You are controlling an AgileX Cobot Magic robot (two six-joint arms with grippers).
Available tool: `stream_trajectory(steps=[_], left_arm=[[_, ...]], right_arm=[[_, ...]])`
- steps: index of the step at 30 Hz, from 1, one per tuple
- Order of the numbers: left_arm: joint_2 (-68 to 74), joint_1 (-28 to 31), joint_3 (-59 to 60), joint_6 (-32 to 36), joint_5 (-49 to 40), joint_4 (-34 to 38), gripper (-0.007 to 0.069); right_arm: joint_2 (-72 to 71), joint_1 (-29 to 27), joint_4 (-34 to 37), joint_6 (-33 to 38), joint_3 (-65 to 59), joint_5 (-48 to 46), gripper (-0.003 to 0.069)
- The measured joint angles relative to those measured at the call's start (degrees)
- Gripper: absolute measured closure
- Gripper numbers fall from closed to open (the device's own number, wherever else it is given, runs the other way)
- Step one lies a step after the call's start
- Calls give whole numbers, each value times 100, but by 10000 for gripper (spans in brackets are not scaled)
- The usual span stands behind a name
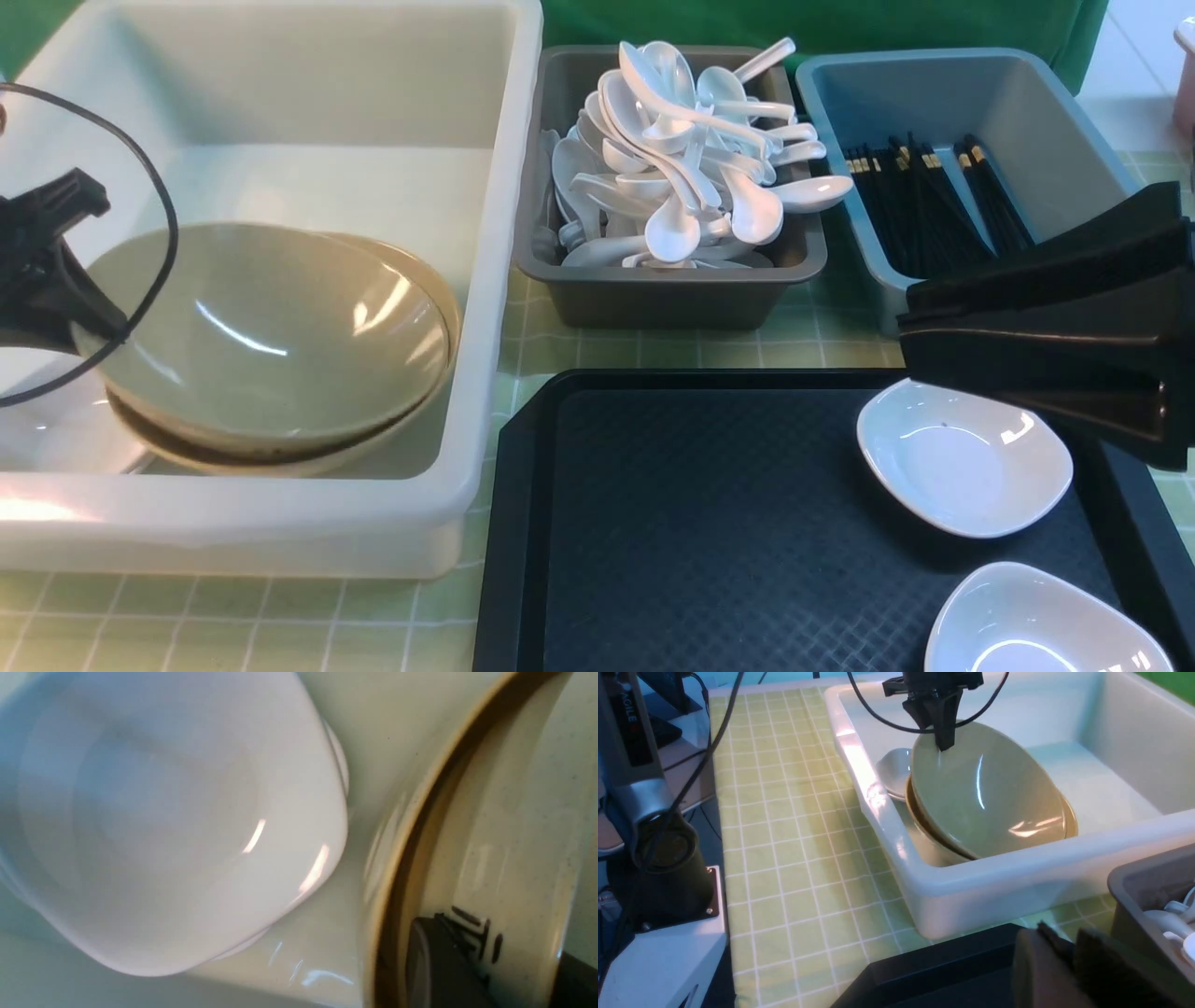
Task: On green table put chopsticks spoon bowls plates into blue grey white boxes.
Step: 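Place the tan bowl onto the bowl stack in the left bin with the left gripper, then grasp the small white bowl on the black tray by its rim with the left gripper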
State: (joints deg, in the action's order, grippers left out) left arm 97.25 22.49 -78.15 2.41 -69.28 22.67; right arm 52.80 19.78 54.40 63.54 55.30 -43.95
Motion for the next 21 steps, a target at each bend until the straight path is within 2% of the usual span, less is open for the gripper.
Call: stream_trajectory(steps=[4, 8, 9, 11, 15, 17, 19, 21], left_arm=[[-7, 0, 0, -118, -26, -75, 438], [-108, 0, -53, -167, -60, -207, 297], [-108, 0, -62, -167, -60, -207, 297], [-203, 0, -290, -194, -72, -431, 218], [-433, 0, -607, -271, -83, -583, 155], [-688, -48, -712, -241, -83, -363, 149], [-892, -236, -733, 91, -91, -71, 137], [-1116, -725, -739, 700, -97, 447, 136]], right_arm=[[0, 0, 0, -40, 0, 0, 532], [0, 0, 0, -40, 0, -2, 528], [0, 0, 0, -40, 0, -2, 528], [0, 0, 0, -40, 0, -2, 527], [0, 0, -6, -40, 0, -2, 522], [0, -2, -68, -80, 0, 17, 518], [0, -2, -197, -255, 0, 101, 515], [0, -9, -577, -691, 0, 282, 508]])
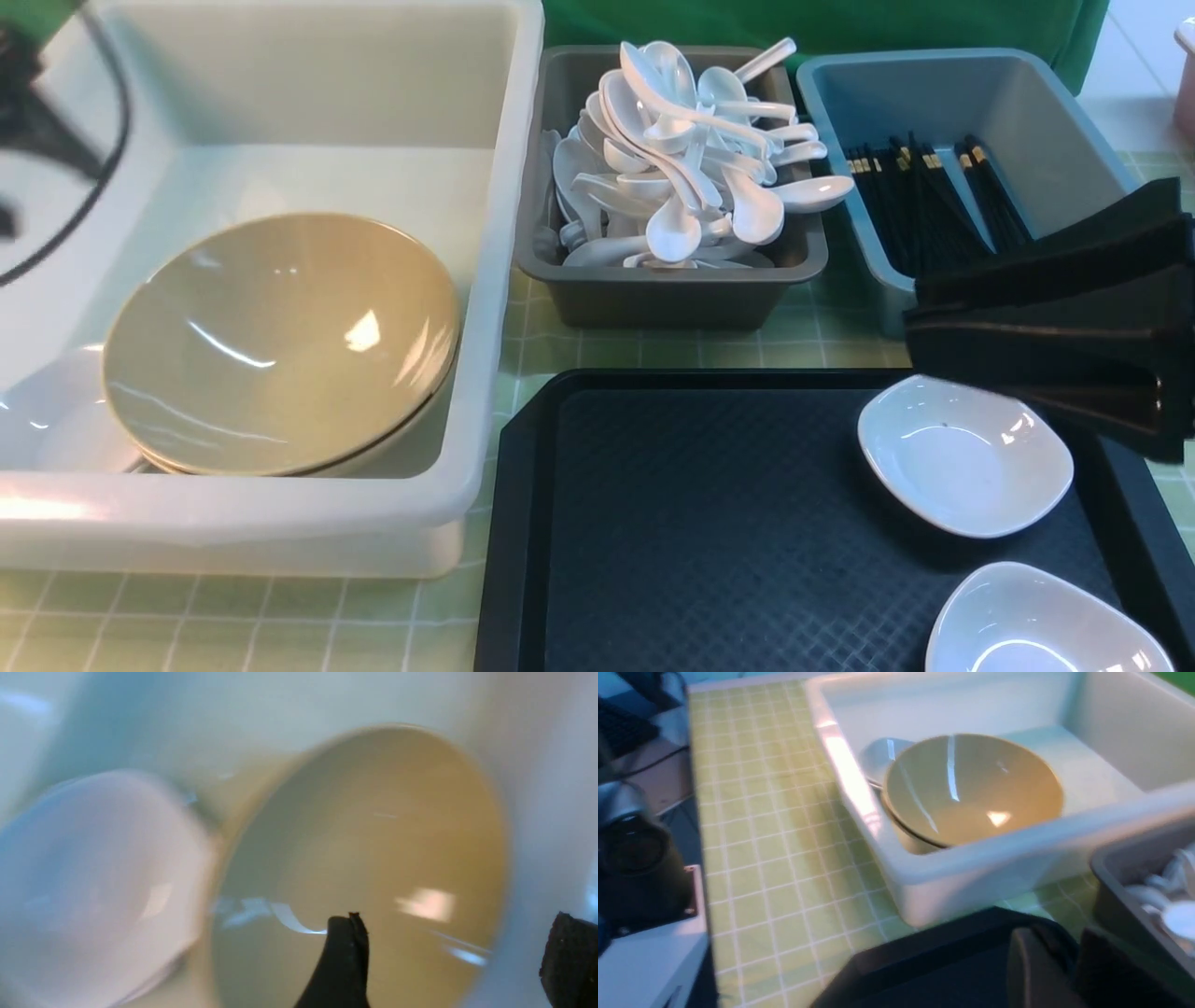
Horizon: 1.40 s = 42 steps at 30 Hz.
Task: On green table put chopsticks spoon bowls plates into blue grey white boxes.
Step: 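Grasp the small white bowl on the black tray by its rim with the left gripper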
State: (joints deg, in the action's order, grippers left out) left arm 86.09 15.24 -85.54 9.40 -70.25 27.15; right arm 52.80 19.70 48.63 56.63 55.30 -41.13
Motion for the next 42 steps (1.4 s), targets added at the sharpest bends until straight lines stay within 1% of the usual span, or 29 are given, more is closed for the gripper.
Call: stream_trajectory(steps=[1, 2, 3, 6, 9, 11, 13, 14, 15, 18, 21, 22, 24, 25, 27, 29, 31, 35, 42], left_arm=[[-59, -240, 0, 235, -5, 196, 136], [-66, -303, 0, 295, -5, 294, 136], [-90, -791, 16, 724, -5, 617, 136], [26, -1922, 135, 1209, 2, 1082, 136], [469, -2991, 211, 1379, 269, 1296, 136], [793, -3479, 216, 1396, 517, 1348, 136], [1298, -4045, 224, 1396, 984, 1435, 136], [1533, -4185, 232, 1396, 1102, 1528, 136], [1580, -4247, 238, 1396, 1208, 1549, 136], [2202, -4530, 249, 1431, 1592, 2012, 136], [2897, -4628, 75, 1845, 1739, 2773, 136], [2964, -4629, 60, 1868, 1746, 2863, 136], [3370, -4629, -183, 2287, 1806, 3410, 136], [3399, -4629, -202, 2318, 1803, 3448, 136], [3720, -4629, -424, 2668, 1817, 3842, 136], [3936, -4629, -589, 2869, 1811, 4048, 136], [4161, -4641, -746, 2983, 1811, 4157, 136], [4507, -4718, -1134, 3254, 1811, 4094, 136], [4714, -4841, -1437, 3284, 1919, 3853, 138]], right_arm=[[0, 0, -173, -179, 0, 52, 504], [0, 0, -217, -227, 0, 57, 504], [-11, 0, -526, -535, 0, 58, 498], [-18, 0, -1100, -1131, 7, -31, 487], [-56, 0, -1701, -1723, 39, -170, 477], [-106, 0, -1815, -1892, 85, -234, 475], [-205, 0, -1868, -2030, 141, -295, 470], [-249, 0, -1868, -2070, 148, -313, 469], [-271, 0, -1874, -2075, 148, -327, 468], [-451, 0, -1920, -2098, 179, -372, 464], [-685, 0, -2070, -2192, 185, -403, 456], [-708, 0, -2091, -2213, 185, -402, 455], [-815, 0, -2128, -2292, 185, -402, 452], [-815, 0, -2128, -2297, 185, -402, 452], [-857, 0, -2133, -2353, 185, -428, 448], [-878, 0, -2133, -2356, 185, -446, 445], [-877, 0, -2144, -2356, 185, -479, 443], [-877, 0, -2166, -2358, 185, -627, 438], [-877, 0, -2341, -2358, 185, -673, 432]])
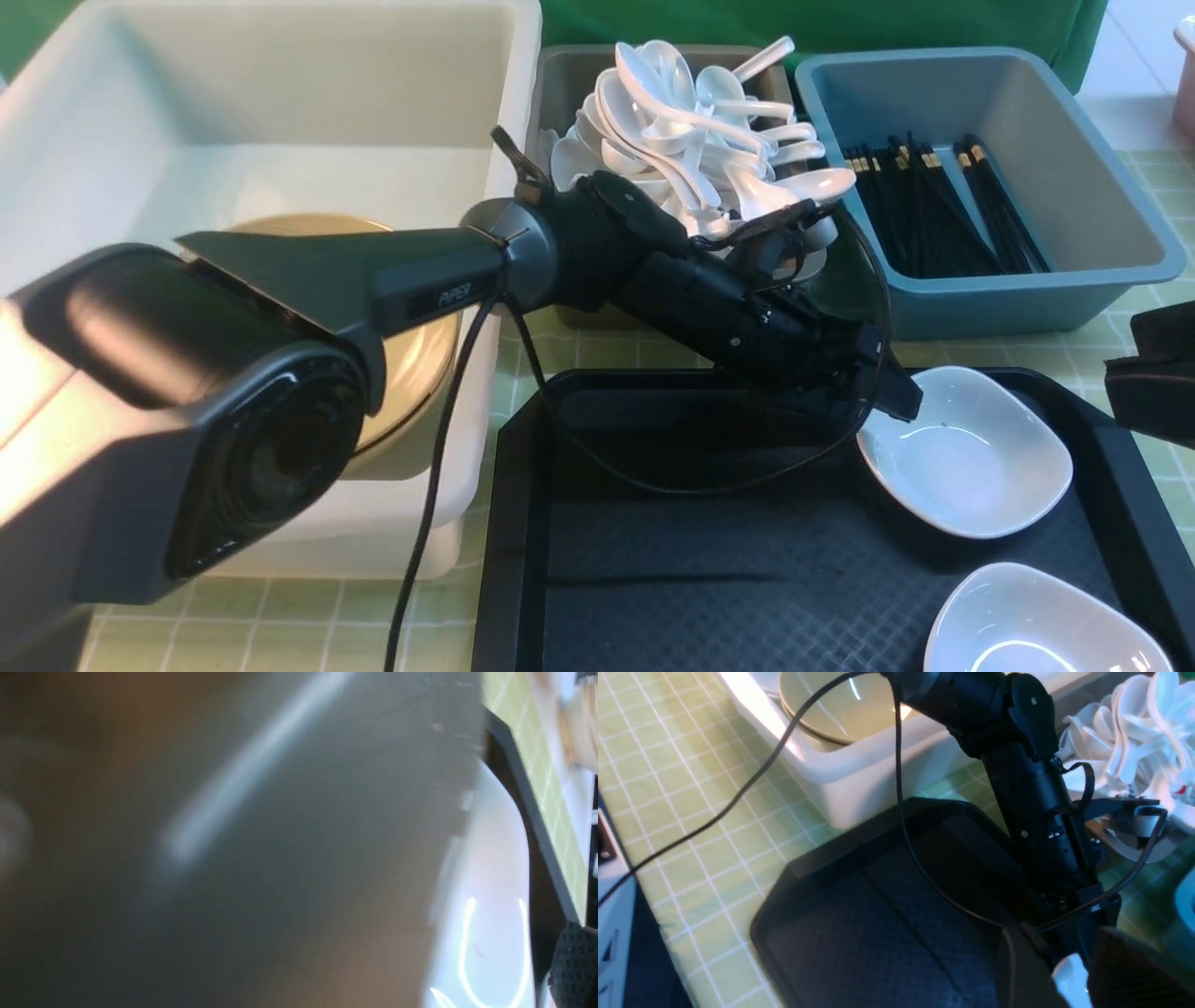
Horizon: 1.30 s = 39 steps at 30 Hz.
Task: On green table put chopsticks spoon bowls plates into blue grey white boxes.
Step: 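Grasp the small white bowl on the black tray by its rim with the left gripper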
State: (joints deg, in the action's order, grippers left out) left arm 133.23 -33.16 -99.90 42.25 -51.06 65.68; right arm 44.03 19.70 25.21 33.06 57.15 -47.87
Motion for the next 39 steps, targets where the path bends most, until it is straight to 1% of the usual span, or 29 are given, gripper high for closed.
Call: stream_trajectory(steps=[2, 3, 4, 7, 11, 12, 14, 16, 24, 29, 31, 32, 33, 35, 36, 37, 39], left_arm=[[19, -48, -29, 35, 23, -13, 150], [19, -63, -29, 42, 29, -17, 176], [19, -63, -29, 42, 29, -25, 181], [19, -94, -29, 63, -20, -144, 307], [19, -107, -40, 104, -225, -234, 534], [19, -107, -40, 104, -225, -234, 552], [19, -107, -40, 120, -265, -241, 613], [13, -107, -40, 120, -284, -252, 627], [-245, -81, -15, -44, -607, -582, 627], [-587, 62, -15, -466, -675, -1059, 627], [-676, 90, -15, -973, -687, -1530, 627], [-682, 83, -15, -1018, -688, -1607, 627], [-682, 50, -15, -1239, -695, -1820, 624], [-682, -151, -15, -1764, -636, -2403, 620], [-682, -276, -15, -2027, -565, -2755, 601], [-682, -331, -20, -2078, -529, -2816, 598], [-682, -698, -54, -2786, -243, -3623, 542]], right_arm=[[0, 0, -22, -5, 0, -25, 430], [0, 0, -22, -5, 0, -31, 427], [0, 0, -22, -5, 0, -31, 426], [0, 0, -34, -5, 0, -47, 423], [0, 0, -40, -5, 0, -47, 423], [0, 0, -40, -5, 0, -47, 423], [0, 0, -44, -5, 0, -47, 423], [0, 0, -44, -5, 0, -47, 423], [0, 0, -44, -5, 0, -47, 423], [0, 0, -44, -5, 0, -47, 423], [0, 0, -44, -5, 0, -50, 423], [0, 0, -44, -5, 0, -50, 423], [0, 0, -44, -5, 0, -50, 423], [0, 0, -44, -5, 0, -50, 423], [0, 0, -44, -5, 0, -50, 423], [0, 0, -44, -5, 0, -50, 423], [0, 0, -44, -5, 0, -50, 423]])
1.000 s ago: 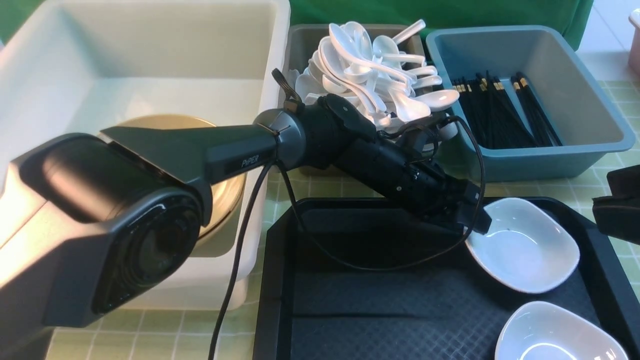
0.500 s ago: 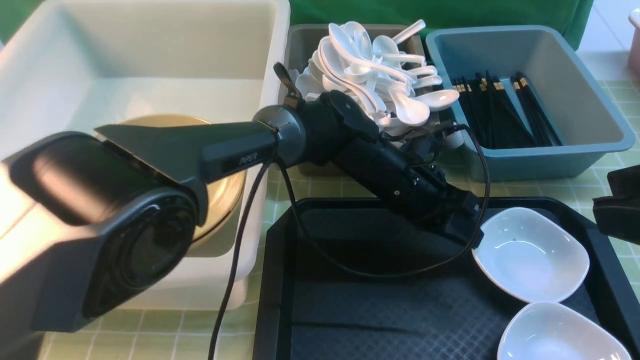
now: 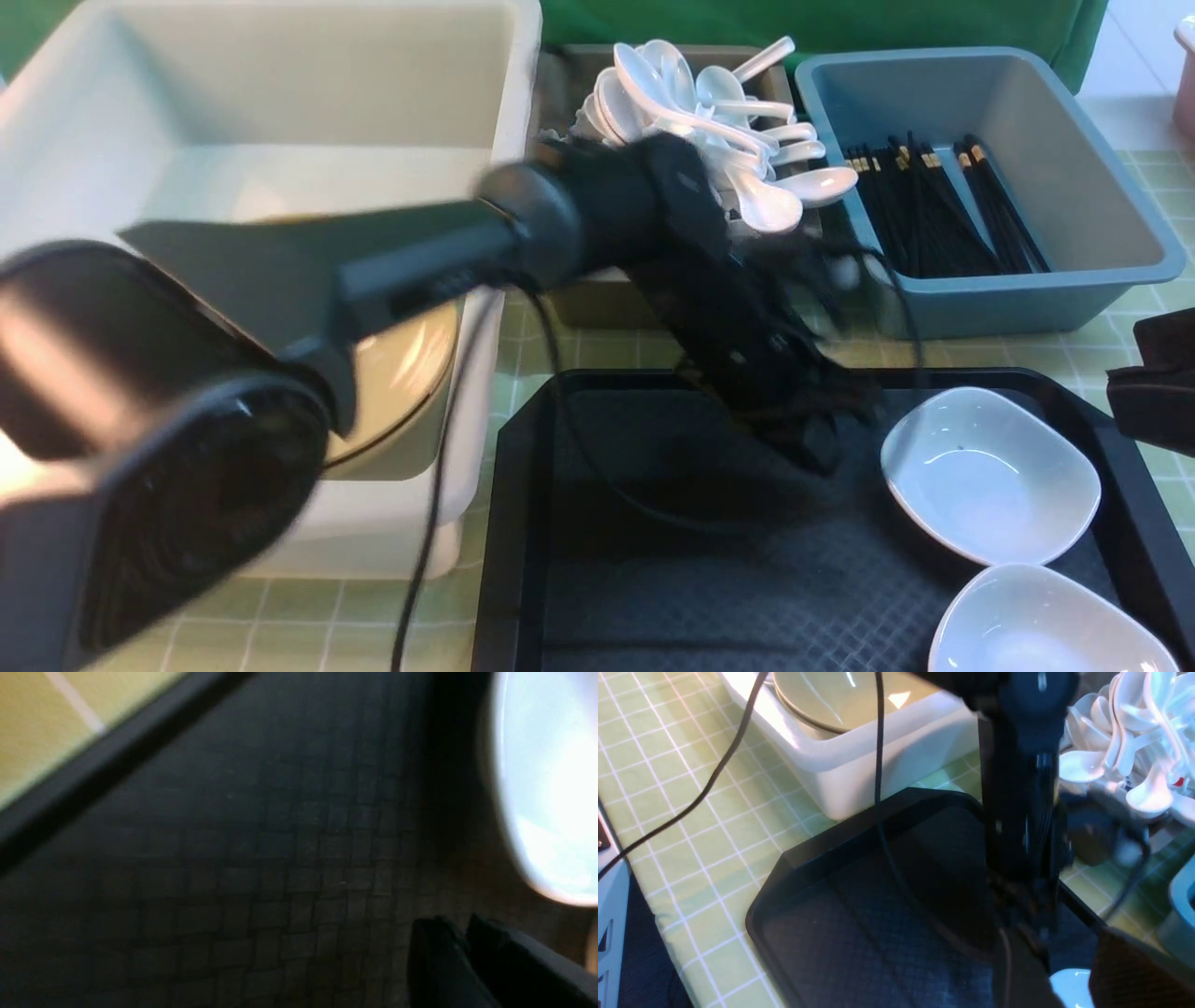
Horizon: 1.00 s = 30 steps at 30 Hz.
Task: On green table put chopsticks spoon bowls plates into blue grey white boxes.
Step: 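Grasp the small white bowl on the black tray by its rim with the left gripper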
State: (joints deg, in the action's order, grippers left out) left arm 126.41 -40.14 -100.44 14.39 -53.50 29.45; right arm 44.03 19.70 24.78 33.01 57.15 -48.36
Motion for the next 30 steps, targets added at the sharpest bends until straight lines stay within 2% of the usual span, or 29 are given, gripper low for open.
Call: stream_trajectory(steps=[1, 3, 6, 11, 15, 17, 19, 22, 26, 29, 30], left_arm=[[0, -47, -7, -123, 44, -53, 531], [5, -240, -128, -775, 257, -544, 479], [5, -299, -287, -1386, 407, -756, 400], [11, -299, -532, -1557, 393, -817, 294], [22, -299, -660, -1243, 385, -510, 244], [40, -299, -660, -1095, 385, -336, 244], [172, -299, -660, -443, 392, 205, 244], [437, -299, -665, -17, 451, 587, 244], [742, -248, -677, 150, 483, 1001, 249], [760, -241, -679, 237, 478, 1026, 272], [766, -241, -683, 280, 478, 1054, 322]], right_arm=[[0, 0, 0, 0, 0, 0, 423], [0, 0, 0, 0, 0, 0, 423], [0, 0, 0, 0, 0, -28, 423], [0, 0, -2, -1, 0, -93, 423], [0, 0, -2, -1, 0, -111, 423], [0, 0, -7, -1, 0, -119, 423], [0, 0, -7, -1, 0, -125, 423], [0, 0, -13, -1, 0, -133, 423], [0, 0, -17, -1, 0, -214, 423], [0, 0, -19, -1, 0, -238, 423], [0, 0, -19, -1, 0, -272, 423]])
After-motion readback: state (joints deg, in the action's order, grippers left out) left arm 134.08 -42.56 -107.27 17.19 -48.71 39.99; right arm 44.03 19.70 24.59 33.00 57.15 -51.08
